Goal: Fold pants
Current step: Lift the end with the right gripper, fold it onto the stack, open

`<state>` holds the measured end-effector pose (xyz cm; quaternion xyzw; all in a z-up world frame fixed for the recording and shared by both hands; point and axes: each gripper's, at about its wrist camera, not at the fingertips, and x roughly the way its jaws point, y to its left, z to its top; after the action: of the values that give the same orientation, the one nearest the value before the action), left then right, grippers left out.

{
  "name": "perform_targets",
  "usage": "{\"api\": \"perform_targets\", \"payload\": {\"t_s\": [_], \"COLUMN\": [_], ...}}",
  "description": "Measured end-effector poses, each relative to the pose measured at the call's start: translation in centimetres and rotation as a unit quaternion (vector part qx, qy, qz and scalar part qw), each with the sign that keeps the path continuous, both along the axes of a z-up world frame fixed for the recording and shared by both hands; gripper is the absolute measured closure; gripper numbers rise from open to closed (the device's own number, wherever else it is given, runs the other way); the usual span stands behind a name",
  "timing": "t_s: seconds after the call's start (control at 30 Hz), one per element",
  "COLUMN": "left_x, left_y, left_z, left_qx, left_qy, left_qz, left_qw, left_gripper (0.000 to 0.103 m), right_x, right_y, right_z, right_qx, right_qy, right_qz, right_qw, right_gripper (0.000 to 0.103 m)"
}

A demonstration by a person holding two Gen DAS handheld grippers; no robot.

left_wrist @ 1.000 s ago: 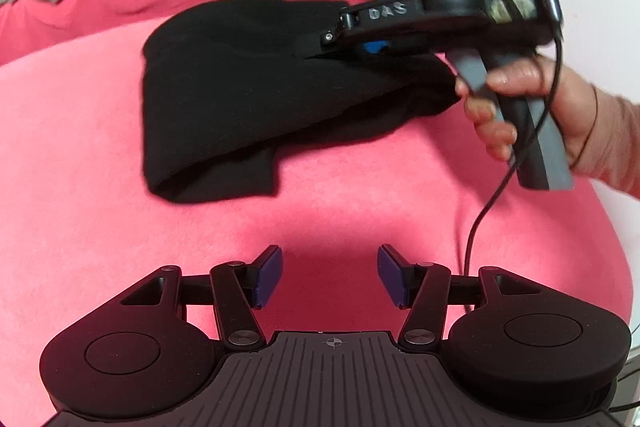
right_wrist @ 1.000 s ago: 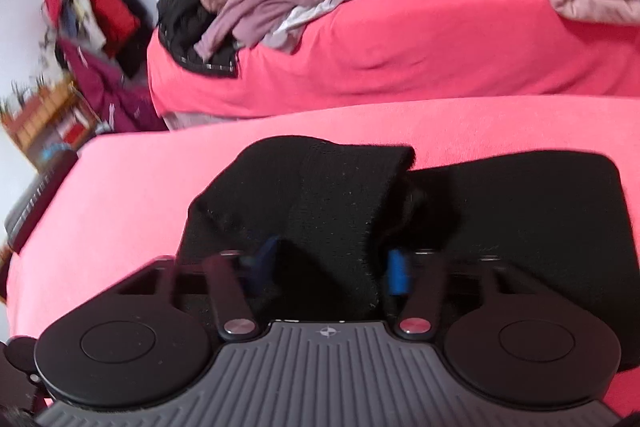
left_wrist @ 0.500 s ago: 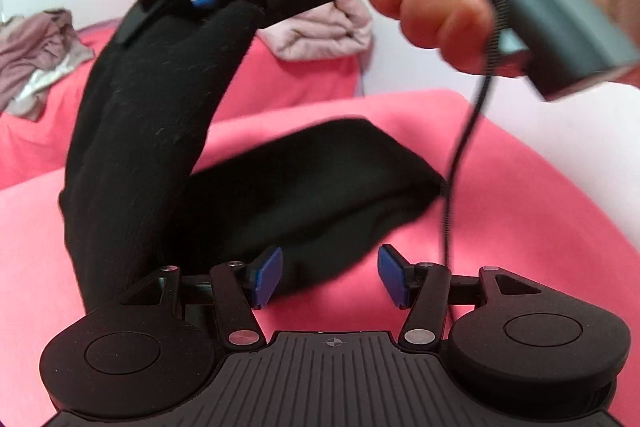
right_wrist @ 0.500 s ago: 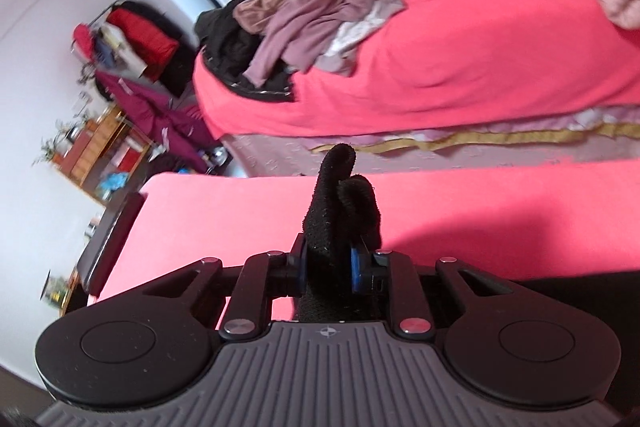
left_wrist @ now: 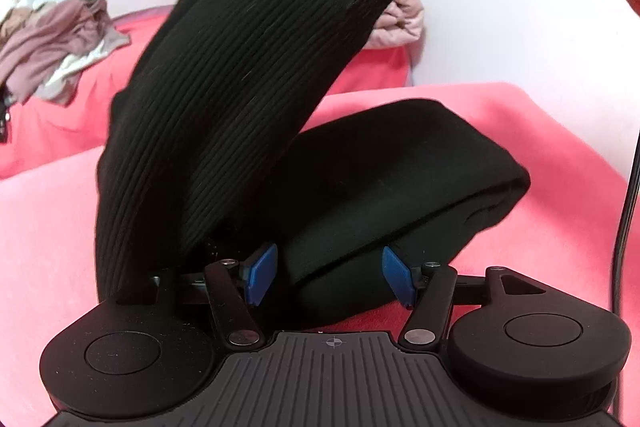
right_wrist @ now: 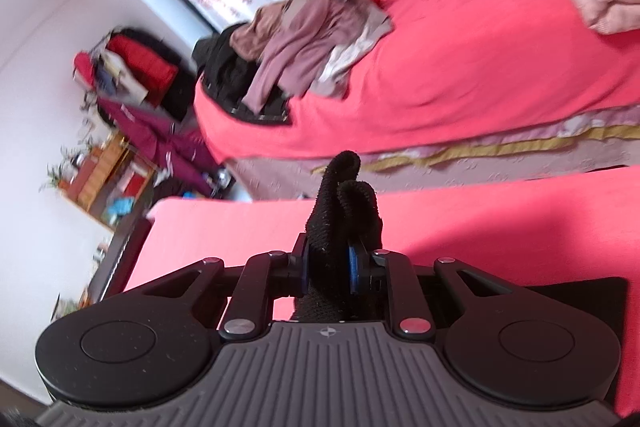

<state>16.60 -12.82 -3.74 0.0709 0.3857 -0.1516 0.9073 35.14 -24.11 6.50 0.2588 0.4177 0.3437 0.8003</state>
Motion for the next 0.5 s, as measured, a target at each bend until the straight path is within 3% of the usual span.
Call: {"api": "perform_targets", "payload": {"t_s": [0.2,0.5], "left_x": [-0.3,-0.1], "left_y": [-0.4,-2.1], "left_z": [-0.4,-1.3], "left_qx": [0.018,0.056], "left_qy": [0.002,0.006], "left_qz": [-0.005,-0.037], "left_qw": [0.9998,0.9977], "left_gripper": [0.0,0.0], "right_x": [-0.9,-3.4], "right_y": [-5.0,-11.4], "right_z": [-1.7,-12.2], "right_qx": [0.038,0.015], "right_qy": [0.003,0.077], "right_qz": [-0.064,-0.167], "right_qw": [0.997,0.983], "right_gripper": [0.081,0.081]}}
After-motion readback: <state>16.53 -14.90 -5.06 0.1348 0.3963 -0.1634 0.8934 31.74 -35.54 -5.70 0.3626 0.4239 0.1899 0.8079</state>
